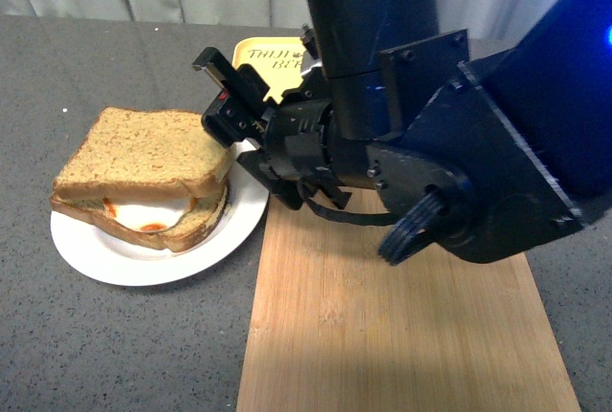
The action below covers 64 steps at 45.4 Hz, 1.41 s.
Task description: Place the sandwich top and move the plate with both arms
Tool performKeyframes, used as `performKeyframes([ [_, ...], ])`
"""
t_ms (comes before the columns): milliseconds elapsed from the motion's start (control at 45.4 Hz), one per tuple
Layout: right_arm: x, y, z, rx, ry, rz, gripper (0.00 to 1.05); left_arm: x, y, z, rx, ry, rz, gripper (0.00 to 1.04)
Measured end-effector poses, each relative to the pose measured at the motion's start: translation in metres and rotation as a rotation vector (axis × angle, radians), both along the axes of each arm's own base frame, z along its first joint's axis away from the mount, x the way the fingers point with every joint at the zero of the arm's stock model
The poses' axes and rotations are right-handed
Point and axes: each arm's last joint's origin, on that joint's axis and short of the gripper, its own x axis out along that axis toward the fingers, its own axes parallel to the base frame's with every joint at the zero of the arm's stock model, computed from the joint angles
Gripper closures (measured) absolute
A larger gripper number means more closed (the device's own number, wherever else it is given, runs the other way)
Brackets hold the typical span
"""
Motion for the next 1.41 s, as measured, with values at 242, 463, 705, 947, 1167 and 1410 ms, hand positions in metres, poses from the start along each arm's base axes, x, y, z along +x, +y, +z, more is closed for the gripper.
performKeyframes([
  [242,-0.014,-0.046,0.039,-0.315,-0.198,-0.135,0.11,0.000,0.000,0.000,0.000,0.000,0.000,0.07],
  [463,-0.041,-0.098,0.046,-0.733,-0.747,-0.539,0.35,0.000,0.000,0.000,0.000,0.000,0.002,0.07],
  [705,-0.093,-0.160,0.073,-0.878,-0.906,-0.556,0.76,0.000,0.000,0.000,0.000,-0.001,0.000,0.07],
  [947,-0.126,-0.190,0.078,-0.904,-0.903,-0.532,1.04,0.000,0.000,0.000,0.000,-0.001,0.000,0.07],
  [1167,-0.149,-0.206,0.083,-0.908,-0.897,-0.533,1.04,0.000,0.000,0.000,0.000,-0.001,0.000,0.07],
  [1410,-0.169,-0.218,0.094,-0.907,-0.893,-0.527,1.04,0.000,0.000,0.000,0.000,0.000,0.000,0.07],
])
